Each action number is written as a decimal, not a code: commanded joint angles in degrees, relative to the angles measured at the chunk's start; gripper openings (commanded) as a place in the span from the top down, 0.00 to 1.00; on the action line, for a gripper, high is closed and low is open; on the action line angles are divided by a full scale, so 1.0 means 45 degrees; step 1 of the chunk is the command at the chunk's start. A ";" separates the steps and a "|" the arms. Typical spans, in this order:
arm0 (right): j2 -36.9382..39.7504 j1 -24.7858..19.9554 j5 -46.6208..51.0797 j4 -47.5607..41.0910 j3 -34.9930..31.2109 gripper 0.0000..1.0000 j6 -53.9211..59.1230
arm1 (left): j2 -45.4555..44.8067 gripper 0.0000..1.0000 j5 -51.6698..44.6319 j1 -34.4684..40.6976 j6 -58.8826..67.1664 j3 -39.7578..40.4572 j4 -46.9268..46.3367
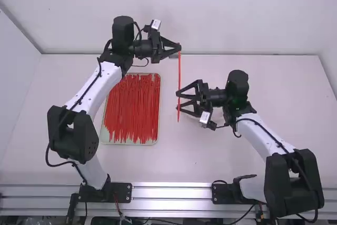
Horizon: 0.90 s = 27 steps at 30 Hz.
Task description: Fasten the cable tie
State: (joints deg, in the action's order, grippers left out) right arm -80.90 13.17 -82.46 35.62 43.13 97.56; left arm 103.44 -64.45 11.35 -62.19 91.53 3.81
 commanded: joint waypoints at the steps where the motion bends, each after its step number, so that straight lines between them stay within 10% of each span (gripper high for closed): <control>1: -0.0073 -0.0010 -0.0058 0.0019 0.0398 0.00 0.0189 | 0.0087 0.97 0.0160 -0.0024 -0.0126 0.0316 -0.0034; 27: -0.0073 -0.0010 -0.0335 0.0019 0.0403 0.75 0.0189 | 0.0087 0.98 0.0578 -0.0029 -0.0126 0.0063 -0.0034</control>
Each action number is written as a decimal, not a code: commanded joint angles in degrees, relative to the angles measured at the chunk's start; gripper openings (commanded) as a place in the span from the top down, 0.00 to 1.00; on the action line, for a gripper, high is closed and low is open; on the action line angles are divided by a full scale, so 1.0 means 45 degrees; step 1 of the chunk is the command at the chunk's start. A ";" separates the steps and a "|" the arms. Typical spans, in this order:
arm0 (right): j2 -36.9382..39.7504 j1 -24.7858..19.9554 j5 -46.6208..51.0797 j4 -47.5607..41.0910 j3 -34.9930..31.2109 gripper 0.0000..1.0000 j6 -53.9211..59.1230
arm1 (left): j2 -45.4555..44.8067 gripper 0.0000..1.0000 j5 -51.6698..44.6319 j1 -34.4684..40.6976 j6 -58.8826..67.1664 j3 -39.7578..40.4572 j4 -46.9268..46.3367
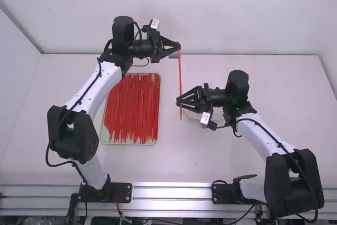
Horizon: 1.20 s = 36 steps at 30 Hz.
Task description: Fasten the cable tie
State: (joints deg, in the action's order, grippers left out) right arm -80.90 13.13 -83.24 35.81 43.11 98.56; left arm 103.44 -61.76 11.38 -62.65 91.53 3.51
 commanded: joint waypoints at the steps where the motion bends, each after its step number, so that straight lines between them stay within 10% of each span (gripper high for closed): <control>1: -0.0073 -0.0005 -0.0165 -0.0024 0.0408 0.76 -0.0034 | 0.0087 0.98 -0.0019 -0.0029 -0.0019 0.0049 0.0044; 8: -0.0073 -0.0015 -0.0160 -0.0029 0.0408 1.00 -0.0034 | 0.0087 0.98 -0.0073 -0.0024 0.0015 0.0029 0.0350; 36: -0.0073 -0.0083 -0.0097 -0.0019 0.0408 0.95 -0.0024 | 0.0087 0.98 -0.0073 -0.0039 0.0107 0.0010 0.0306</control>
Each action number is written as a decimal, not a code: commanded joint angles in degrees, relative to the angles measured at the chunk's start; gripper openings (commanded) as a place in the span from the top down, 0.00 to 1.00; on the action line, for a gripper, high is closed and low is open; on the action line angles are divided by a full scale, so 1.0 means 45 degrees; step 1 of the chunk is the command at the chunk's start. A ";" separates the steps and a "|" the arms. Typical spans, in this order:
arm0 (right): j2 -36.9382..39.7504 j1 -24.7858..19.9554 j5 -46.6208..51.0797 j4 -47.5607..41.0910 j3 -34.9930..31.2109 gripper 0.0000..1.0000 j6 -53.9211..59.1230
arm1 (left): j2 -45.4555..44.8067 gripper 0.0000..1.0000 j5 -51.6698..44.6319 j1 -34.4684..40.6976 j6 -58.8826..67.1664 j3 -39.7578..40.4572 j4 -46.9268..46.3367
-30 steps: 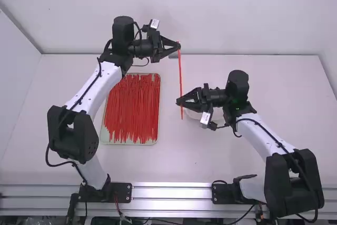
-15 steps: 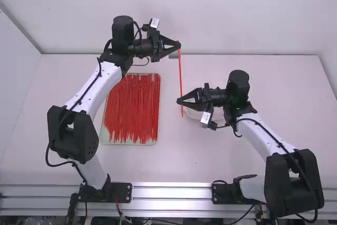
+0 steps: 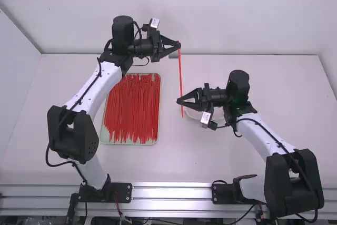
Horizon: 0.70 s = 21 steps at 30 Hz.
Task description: Fasten the cable tie
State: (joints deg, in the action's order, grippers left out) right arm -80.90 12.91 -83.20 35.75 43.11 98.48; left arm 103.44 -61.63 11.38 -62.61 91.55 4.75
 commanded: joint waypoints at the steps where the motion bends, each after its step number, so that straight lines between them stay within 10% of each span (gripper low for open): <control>1: -0.0073 -0.0034 0.0005 0.0000 0.0408 0.91 -0.0005 | 0.0087 0.98 -0.0131 -0.0019 0.0092 -0.0005 0.0044; 16: -0.0073 -0.0039 0.0209 0.0335 0.0408 0.87 0.0112 | 0.0087 0.98 -0.0588 -0.0024 0.0209 -0.0053 0.0000; 21: -0.0073 -0.0034 0.0199 0.0325 0.0408 1.00 0.0083 | 0.0087 0.98 -0.0772 -0.0019 0.0355 -0.0053 -0.0019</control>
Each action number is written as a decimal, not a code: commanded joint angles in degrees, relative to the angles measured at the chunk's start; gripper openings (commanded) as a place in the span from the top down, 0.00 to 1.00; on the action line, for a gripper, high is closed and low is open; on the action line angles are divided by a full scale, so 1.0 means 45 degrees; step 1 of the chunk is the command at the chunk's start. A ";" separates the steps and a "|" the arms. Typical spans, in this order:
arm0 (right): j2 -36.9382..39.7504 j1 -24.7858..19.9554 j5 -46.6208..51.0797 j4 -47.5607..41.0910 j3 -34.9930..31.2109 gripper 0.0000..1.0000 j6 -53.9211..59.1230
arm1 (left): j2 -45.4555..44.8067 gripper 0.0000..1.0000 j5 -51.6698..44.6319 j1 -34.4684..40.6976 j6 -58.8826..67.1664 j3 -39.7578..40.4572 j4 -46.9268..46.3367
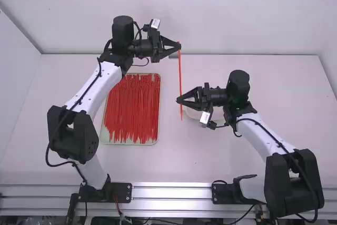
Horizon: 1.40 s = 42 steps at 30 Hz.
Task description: Fasten the cable tie
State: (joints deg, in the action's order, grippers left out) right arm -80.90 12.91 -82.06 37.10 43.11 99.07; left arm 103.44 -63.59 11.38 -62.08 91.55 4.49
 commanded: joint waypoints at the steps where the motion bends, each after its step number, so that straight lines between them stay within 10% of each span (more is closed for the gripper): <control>1: -0.0073 -0.0034 -0.0058 0.0029 0.0408 1.00 -0.0053 | 0.0087 0.98 -0.0335 -0.0015 0.0233 -0.0053 0.0049; 10: -0.0078 -0.0034 -0.0136 -0.0398 0.0408 1.00 -0.0486 | 0.0087 0.98 -0.0335 -0.0005 0.0359 -0.0083 0.0078; 42: -0.0073 0.0219 0.0223 0.2691 0.0427 1.00 -1.5227 | 0.0087 0.98 -0.0709 -0.0102 0.3483 -0.0209 0.0539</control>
State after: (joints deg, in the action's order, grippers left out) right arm -80.90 13.93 -80.03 46.39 43.22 45.01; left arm 103.44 -66.11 11.31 -53.21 91.11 6.52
